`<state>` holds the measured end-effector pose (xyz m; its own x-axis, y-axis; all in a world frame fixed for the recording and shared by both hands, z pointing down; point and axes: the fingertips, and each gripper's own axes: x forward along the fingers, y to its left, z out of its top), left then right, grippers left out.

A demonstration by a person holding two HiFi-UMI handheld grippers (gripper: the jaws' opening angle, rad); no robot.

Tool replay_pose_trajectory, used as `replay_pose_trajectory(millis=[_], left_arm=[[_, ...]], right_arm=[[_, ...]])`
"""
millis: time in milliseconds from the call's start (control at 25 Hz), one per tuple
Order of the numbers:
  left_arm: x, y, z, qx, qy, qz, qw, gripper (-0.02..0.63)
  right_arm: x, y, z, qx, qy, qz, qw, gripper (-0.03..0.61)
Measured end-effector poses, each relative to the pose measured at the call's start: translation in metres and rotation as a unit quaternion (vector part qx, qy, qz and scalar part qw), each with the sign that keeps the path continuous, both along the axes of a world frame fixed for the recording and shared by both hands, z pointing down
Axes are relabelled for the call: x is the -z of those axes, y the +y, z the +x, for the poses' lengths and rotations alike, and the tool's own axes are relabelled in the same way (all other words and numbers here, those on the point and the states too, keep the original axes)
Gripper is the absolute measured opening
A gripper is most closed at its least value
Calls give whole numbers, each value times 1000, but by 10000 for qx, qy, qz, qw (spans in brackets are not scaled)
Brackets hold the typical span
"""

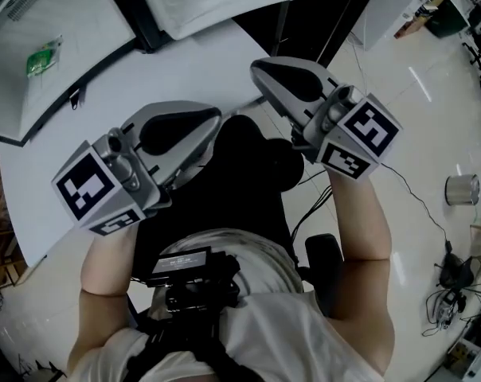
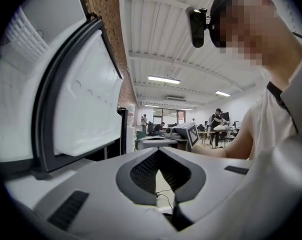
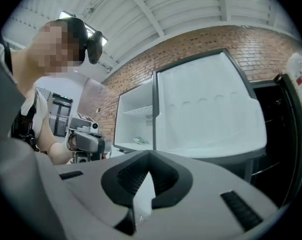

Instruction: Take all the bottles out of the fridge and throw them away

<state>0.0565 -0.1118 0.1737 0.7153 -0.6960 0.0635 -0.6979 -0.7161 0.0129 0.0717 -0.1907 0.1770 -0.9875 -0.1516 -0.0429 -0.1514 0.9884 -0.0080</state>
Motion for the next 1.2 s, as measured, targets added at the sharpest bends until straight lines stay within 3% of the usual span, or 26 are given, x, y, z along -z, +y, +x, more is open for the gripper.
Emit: replay_pose_trajectory(millis=[440, 960, 1200], left_arm=[[5, 33, -113, 1334, -12, -52, 9910, 2], [-5, 88, -220, 2532, 77, -135, 9673, 2], [-2, 111, -253, 2876, 100, -170, 9575, 2]], right_arm=[[22, 48, -114, 1097, -33, -93, 9939, 0], [6, 104, -222, 2032, 181, -118, 9789, 0], [9, 132, -257, 2347, 258, -154, 9716, 0]])
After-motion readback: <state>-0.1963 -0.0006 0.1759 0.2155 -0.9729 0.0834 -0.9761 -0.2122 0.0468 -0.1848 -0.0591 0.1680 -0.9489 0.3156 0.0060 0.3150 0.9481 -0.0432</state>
